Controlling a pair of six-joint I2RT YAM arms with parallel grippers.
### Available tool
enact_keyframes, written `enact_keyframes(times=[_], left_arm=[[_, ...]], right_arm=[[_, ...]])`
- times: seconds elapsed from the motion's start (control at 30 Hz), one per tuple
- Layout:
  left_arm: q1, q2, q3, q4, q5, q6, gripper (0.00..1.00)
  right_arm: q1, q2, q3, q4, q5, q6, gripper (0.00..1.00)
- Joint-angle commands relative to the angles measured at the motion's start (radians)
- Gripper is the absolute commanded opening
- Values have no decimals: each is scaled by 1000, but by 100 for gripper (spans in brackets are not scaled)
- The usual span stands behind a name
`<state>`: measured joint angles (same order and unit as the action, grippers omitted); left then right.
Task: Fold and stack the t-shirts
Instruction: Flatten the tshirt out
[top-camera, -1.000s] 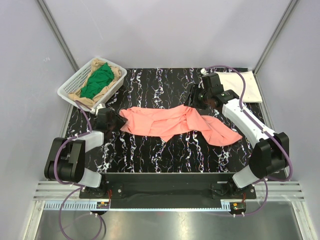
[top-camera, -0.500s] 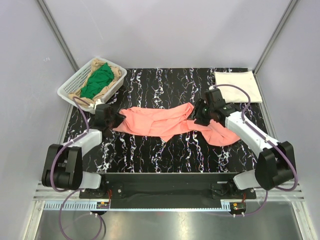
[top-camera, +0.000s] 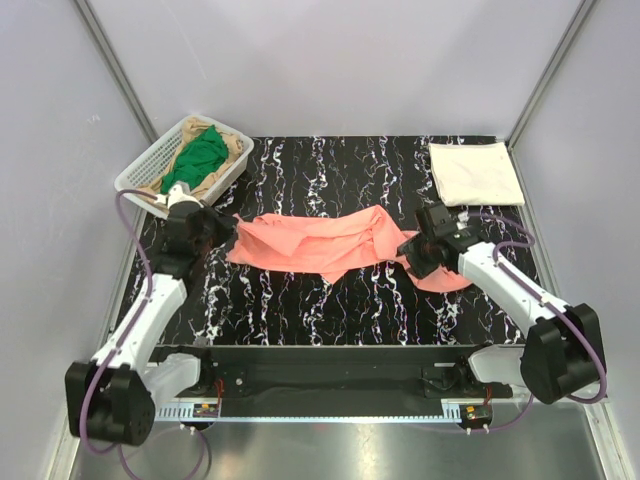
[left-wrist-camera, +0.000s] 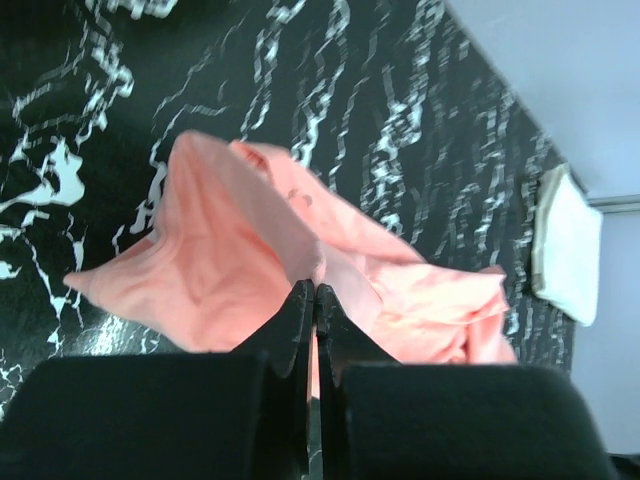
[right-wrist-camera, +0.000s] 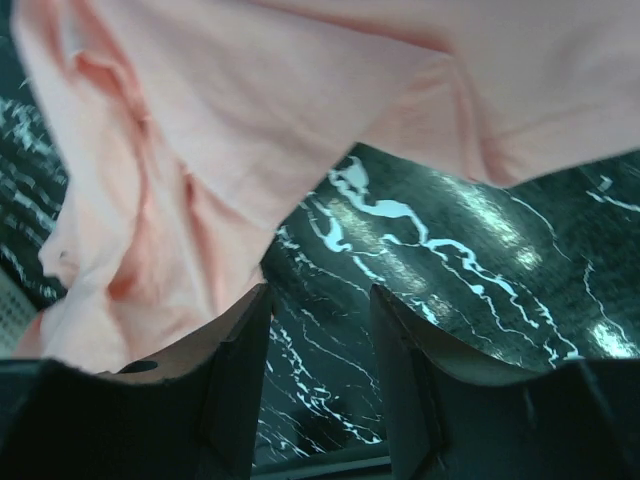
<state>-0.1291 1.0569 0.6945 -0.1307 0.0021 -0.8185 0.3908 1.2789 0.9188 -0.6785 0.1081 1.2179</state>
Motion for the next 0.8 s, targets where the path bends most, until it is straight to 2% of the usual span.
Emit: enact_keyframes(times=[0.0,0.13,0.27,0.4,0.53,0.6,0.63,0.7,0.73,0.77], left_arm=[[0,-83,63,-49,-27,41,0],[0,-123,63,-56,18,41,0],[0,-123,62,-56,48,53,0],[0,-130,59,-55,32,67,0],[0,-152,68,-58,15,71,0],[0,-163,80,-76,1,74,0],[0,-167,86,-101,-34,74,0],[2,-187,109,-125,-85,84,0],[3,-195,120,-135,-103,93,0],[6,-202,132,-167,-144,113,0]], right_arm=[[2,3,-34,-37,73,238,51],[2,121,-17,60,85,207,50],[2,204,8,209,68,82,52],[8,238,-40,318,107,127,54],[8,286,-47,355,156,131,53],[8,290,-40,355,228,120,47],[10,287,-41,355,248,117,34],[8,263,-44,355,300,106,16],[8,251,-43,353,312,89,1],[5,234,-41,346,324,47,0]])
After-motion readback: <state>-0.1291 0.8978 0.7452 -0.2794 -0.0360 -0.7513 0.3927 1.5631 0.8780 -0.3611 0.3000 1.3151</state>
